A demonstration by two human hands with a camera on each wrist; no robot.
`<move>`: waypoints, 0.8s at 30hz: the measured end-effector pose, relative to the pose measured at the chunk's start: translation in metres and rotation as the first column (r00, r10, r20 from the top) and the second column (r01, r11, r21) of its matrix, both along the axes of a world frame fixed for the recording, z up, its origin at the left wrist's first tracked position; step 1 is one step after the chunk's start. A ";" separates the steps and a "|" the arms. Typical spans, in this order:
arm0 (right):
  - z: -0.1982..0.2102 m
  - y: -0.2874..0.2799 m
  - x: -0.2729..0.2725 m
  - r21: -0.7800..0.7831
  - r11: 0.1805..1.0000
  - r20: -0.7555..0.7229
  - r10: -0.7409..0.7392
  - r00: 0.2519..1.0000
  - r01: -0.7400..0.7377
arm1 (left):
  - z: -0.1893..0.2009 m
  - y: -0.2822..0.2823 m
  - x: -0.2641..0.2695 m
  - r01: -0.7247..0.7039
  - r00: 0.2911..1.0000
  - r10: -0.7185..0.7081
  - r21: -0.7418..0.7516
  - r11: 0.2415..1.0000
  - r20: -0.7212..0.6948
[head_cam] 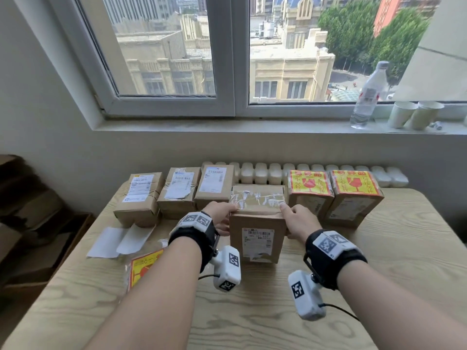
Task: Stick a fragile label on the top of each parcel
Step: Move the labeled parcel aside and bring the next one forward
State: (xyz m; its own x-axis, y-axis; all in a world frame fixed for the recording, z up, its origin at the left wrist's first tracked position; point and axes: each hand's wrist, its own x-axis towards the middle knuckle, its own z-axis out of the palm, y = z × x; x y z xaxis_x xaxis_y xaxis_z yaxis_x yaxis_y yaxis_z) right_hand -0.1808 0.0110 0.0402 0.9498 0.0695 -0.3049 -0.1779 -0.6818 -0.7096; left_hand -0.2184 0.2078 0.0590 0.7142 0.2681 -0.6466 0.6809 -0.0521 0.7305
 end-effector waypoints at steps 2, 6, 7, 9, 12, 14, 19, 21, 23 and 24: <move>-0.002 -0.009 -0.004 -0.084 0.996 0.031 -0.002 1.000 0.004 | -0.006 -0.006 -0.003 0.026 1.000 -0.026 0.003 1.000 -0.006; -0.008 -0.024 -0.007 -0.215 0.977 0.048 -0.001 0.999 0.011 | -0.019 -0.018 -0.005 0.068 0.998 -0.068 -0.015 0.998 -0.018; -0.011 -0.027 -0.007 -0.225 0.974 0.045 -0.006 0.999 0.016 | -0.020 -0.020 -0.006 0.075 0.997 -0.076 -0.020 0.997 -0.017; -0.014 -0.029 -0.007 -0.234 0.972 0.040 -0.026 0.999 0.035 | -0.022 -0.022 -0.007 0.068 0.998 -0.068 -0.027 0.997 0.005; -0.013 -0.026 -0.010 -0.249 0.967 0.041 -0.042 0.998 0.051 | -0.022 -0.021 -0.010 0.057 0.998 -0.056 -0.018 0.998 0.028; -0.008 -0.022 -0.013 -0.221 0.972 0.062 -0.070 0.996 0.082 | -0.022 -0.020 -0.012 0.072 0.997 -0.072 -0.002 0.997 0.030; 0.013 -0.003 -0.018 -0.075 0.991 0.416 -0.073 0.906 0.114 | -0.014 -0.004 -0.018 0.084 0.995 -0.087 0.077 0.994 0.049; 0.026 0.017 -0.022 -0.034 0.999 0.515 -0.007 0.857 0.029 | -0.010 0.011 -0.022 0.065 0.996 -0.070 0.088 0.994 0.054; 0.036 0.044 -0.028 -0.017 0.999 0.531 0.046 0.846 -0.043 | -0.008 0.033 -0.028 0.025 0.998 -0.030 0.086 0.996 0.060; 0.039 0.059 -0.030 -0.016 0.997 0.527 0.071 0.847 -0.074 | -0.009 0.046 -0.032 0.002 0.998 -0.008 0.090 0.996 0.065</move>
